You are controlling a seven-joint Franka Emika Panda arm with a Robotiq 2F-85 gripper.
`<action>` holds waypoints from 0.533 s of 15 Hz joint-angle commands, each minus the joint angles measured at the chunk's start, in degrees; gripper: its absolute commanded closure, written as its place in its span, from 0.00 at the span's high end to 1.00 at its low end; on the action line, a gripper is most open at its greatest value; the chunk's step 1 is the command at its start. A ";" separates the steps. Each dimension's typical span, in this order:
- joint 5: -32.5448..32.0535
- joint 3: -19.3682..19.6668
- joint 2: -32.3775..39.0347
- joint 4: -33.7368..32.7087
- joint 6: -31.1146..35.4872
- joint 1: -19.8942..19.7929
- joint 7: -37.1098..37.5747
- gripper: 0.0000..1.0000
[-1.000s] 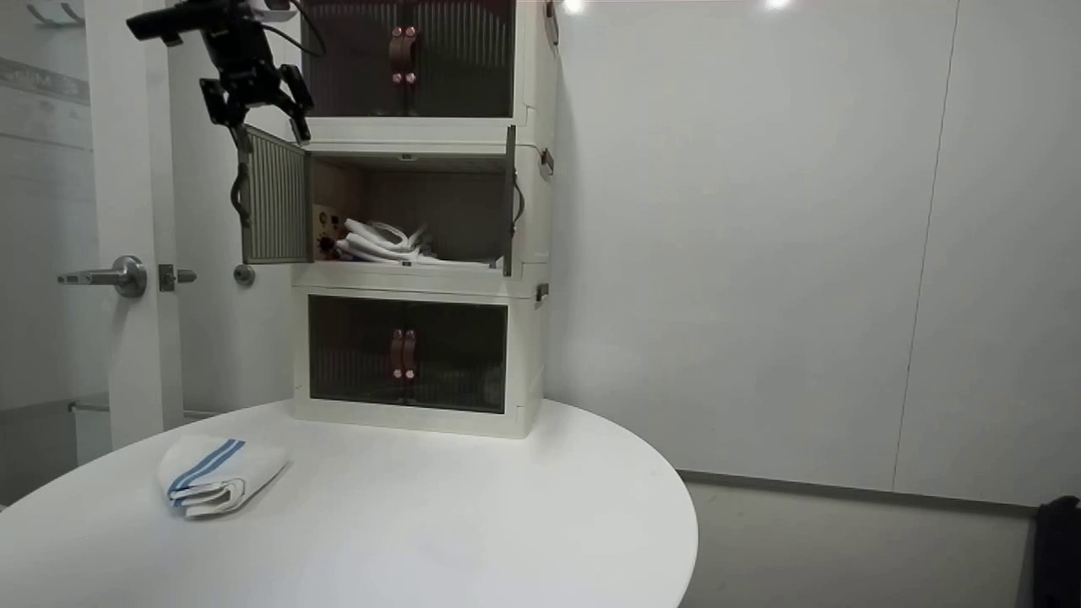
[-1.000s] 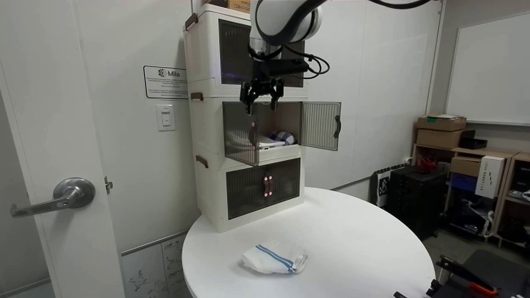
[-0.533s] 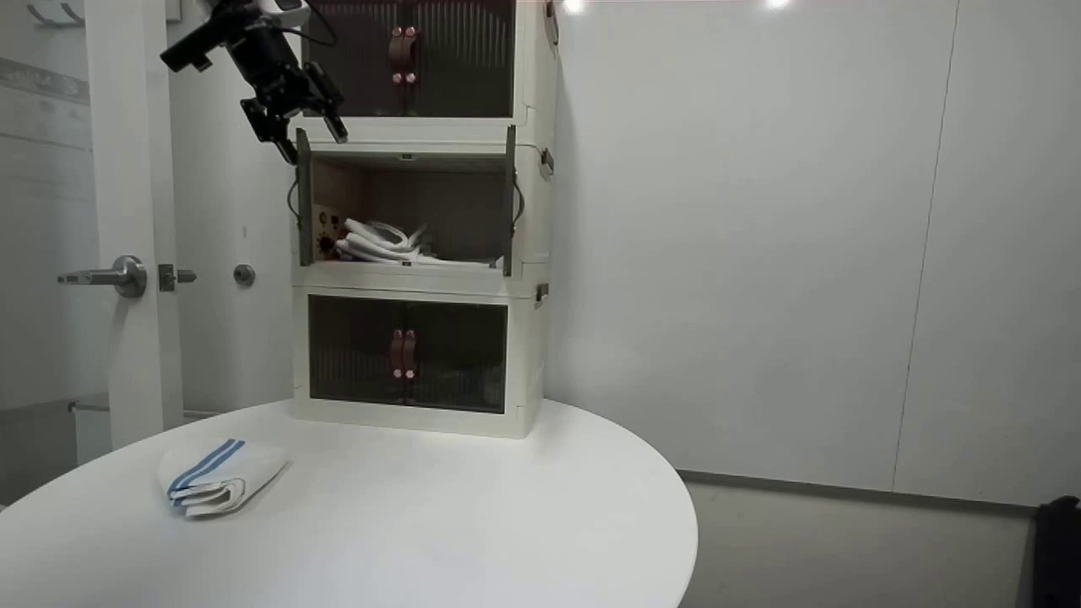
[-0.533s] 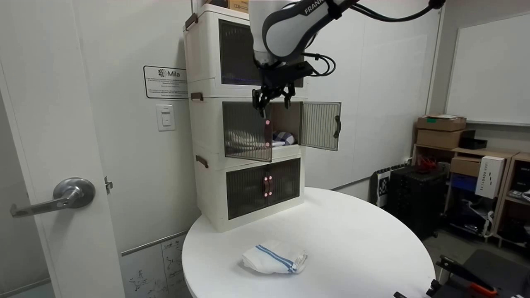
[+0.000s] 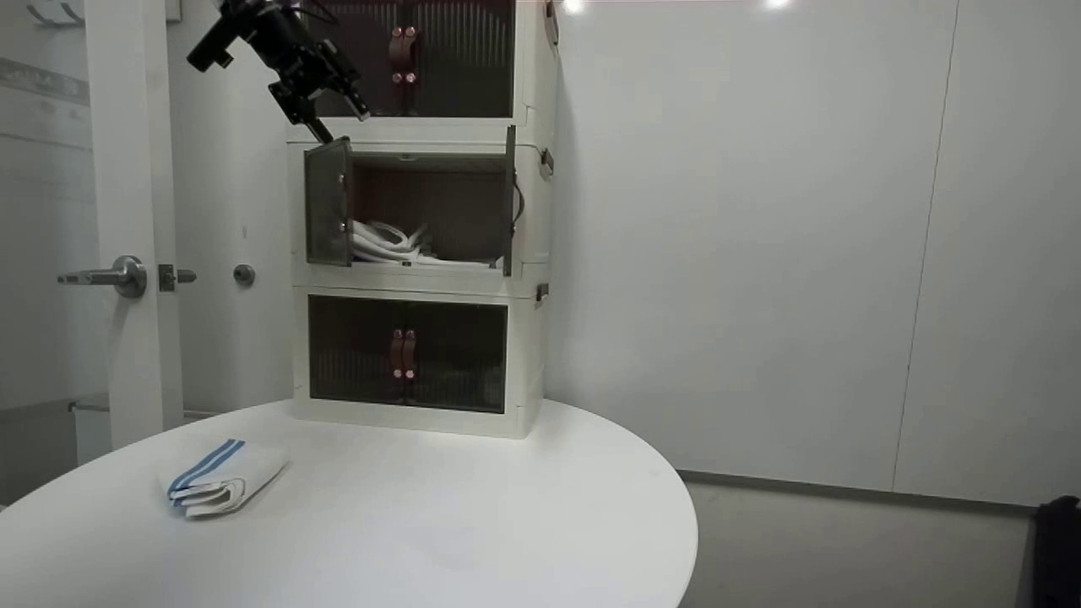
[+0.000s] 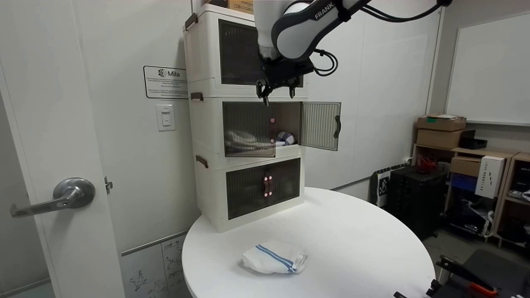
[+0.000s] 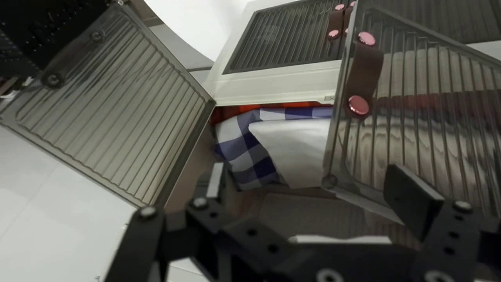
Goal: Close the left door of the middle shelf
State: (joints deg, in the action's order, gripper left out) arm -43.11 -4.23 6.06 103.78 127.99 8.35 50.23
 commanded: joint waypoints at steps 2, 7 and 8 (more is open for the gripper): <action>11.06 -0.16 -0.02 -0.33 5.21 -1.98 -6.71 1.00; 32.40 -0.93 0.70 -1.08 6.59 -2.49 -27.66 1.00; 36.20 -1.13 0.99 -1.61 5.21 -2.50 -31.90 1.00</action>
State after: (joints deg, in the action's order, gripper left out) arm -16.40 -4.43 6.14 103.76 134.30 6.46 29.18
